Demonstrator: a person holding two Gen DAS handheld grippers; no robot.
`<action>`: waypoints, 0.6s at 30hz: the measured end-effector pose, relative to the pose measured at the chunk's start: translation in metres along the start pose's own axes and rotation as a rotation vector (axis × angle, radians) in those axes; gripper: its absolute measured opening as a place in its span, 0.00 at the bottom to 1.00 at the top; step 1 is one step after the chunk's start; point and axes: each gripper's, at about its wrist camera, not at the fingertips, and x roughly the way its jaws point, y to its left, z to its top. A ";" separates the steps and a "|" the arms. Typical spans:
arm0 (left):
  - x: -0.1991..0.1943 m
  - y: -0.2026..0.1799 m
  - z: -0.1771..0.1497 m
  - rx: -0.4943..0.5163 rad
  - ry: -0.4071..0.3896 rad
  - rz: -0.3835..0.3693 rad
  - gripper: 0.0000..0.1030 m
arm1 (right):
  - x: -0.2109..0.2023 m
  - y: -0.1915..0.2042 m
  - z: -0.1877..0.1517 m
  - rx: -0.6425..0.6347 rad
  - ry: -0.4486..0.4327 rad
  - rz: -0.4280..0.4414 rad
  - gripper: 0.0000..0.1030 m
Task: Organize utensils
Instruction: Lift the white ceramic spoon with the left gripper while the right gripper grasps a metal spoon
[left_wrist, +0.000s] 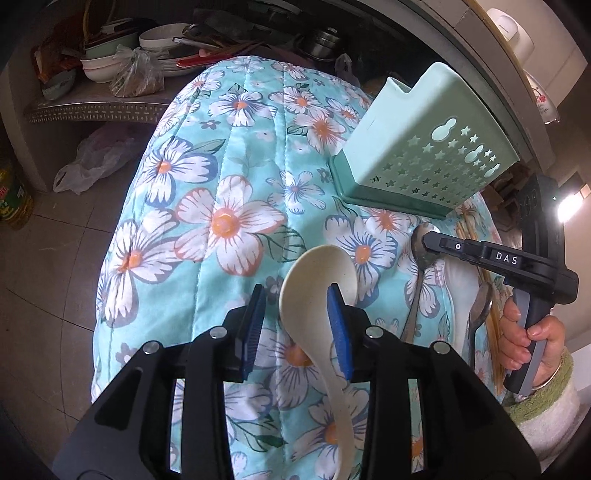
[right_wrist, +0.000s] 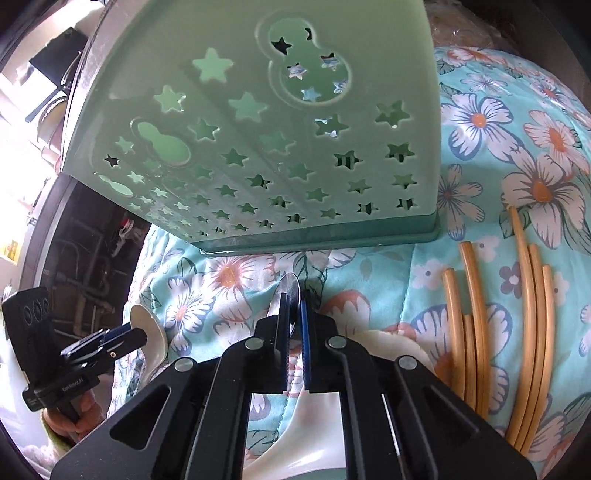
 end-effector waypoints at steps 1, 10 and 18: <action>0.002 0.002 0.003 0.002 0.015 -0.006 0.32 | 0.003 0.001 0.001 -0.007 0.016 0.007 0.06; 0.024 0.001 0.023 0.040 0.077 0.016 0.19 | 0.010 -0.010 0.014 0.005 0.053 0.075 0.05; -0.003 -0.017 0.017 0.101 0.002 0.093 0.03 | -0.031 0.021 0.004 -0.117 -0.067 0.022 0.03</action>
